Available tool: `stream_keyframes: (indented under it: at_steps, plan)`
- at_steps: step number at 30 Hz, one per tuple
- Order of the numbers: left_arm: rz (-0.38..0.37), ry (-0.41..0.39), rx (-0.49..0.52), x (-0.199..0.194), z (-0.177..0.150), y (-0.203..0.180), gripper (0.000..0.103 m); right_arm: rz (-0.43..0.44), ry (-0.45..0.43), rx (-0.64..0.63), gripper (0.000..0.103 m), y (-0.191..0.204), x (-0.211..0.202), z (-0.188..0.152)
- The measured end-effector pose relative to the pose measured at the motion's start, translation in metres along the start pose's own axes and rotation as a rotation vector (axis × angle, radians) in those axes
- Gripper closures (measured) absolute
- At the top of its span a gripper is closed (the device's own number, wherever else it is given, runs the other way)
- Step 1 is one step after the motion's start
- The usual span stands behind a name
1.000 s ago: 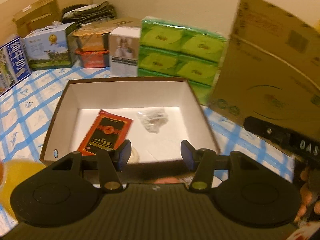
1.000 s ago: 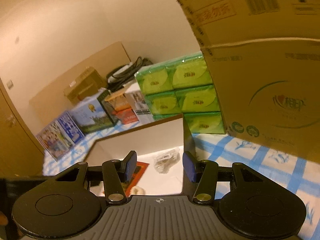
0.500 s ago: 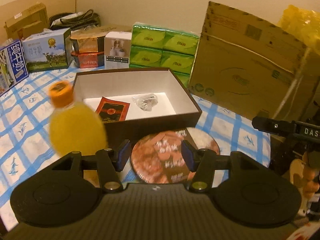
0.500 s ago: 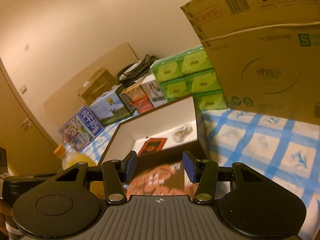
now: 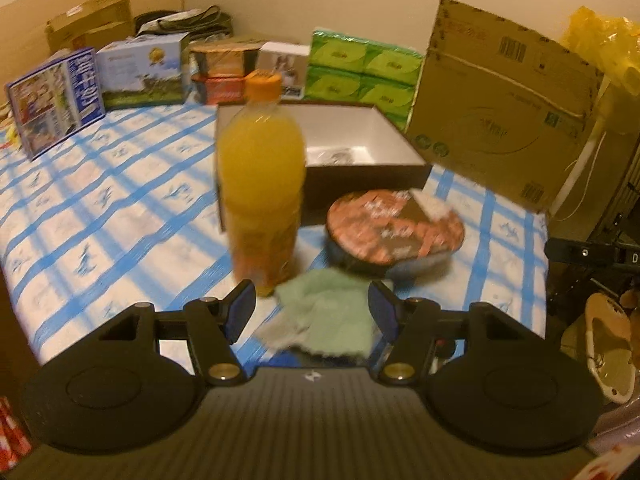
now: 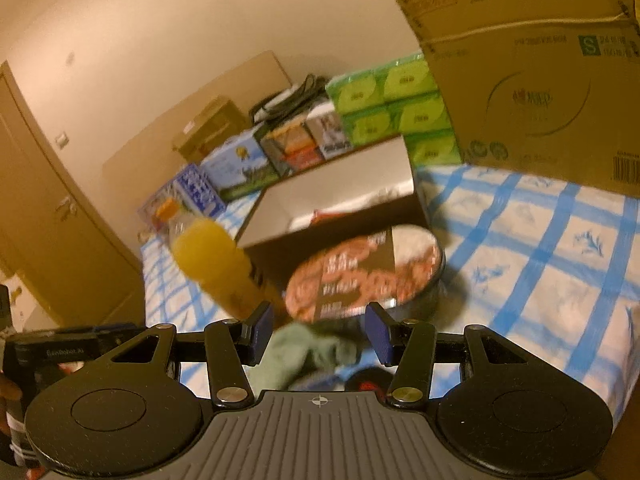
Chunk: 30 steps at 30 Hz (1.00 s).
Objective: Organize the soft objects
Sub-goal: 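Move both tools back from the box to the pile of soft items, then grasp the beige nylon sock with the right tool while the left tool grasps the pink bandage strip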
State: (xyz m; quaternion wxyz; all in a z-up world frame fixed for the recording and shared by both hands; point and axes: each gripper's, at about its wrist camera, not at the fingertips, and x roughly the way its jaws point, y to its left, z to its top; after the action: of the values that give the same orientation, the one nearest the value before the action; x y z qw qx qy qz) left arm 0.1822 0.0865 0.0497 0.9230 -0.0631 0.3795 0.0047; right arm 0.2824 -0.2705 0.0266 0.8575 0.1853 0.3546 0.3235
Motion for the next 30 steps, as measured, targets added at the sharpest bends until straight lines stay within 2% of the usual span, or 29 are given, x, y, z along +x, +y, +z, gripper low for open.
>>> stream_keyframes:
  at_steps: [7,11,19,24,30]
  plan:
    - [0.056,0.052,-0.054,-0.006,-0.035,0.022,0.043,-0.050,0.073,-0.052,0.052,0.007,0.003,-0.038]
    - [0.048,0.094,-0.087,-0.002,-0.053,0.028,0.043,-0.077,0.125,-0.069,0.052,0.005,0.008,-0.060]
    - [0.033,0.188,-0.065,0.018,-0.089,0.018,0.044,-0.138,0.262,-0.144,0.052,0.001,0.021,-0.105]
    - [0.029,0.218,-0.013,0.028,-0.102,0.007,0.044,-0.139,0.329,-0.163,0.052,0.002,0.034,-0.125]
    - [0.012,0.255,-0.011,0.041,-0.111,0.003,0.044,-0.169,0.388,-0.300,0.052,0.015,0.051,-0.143]
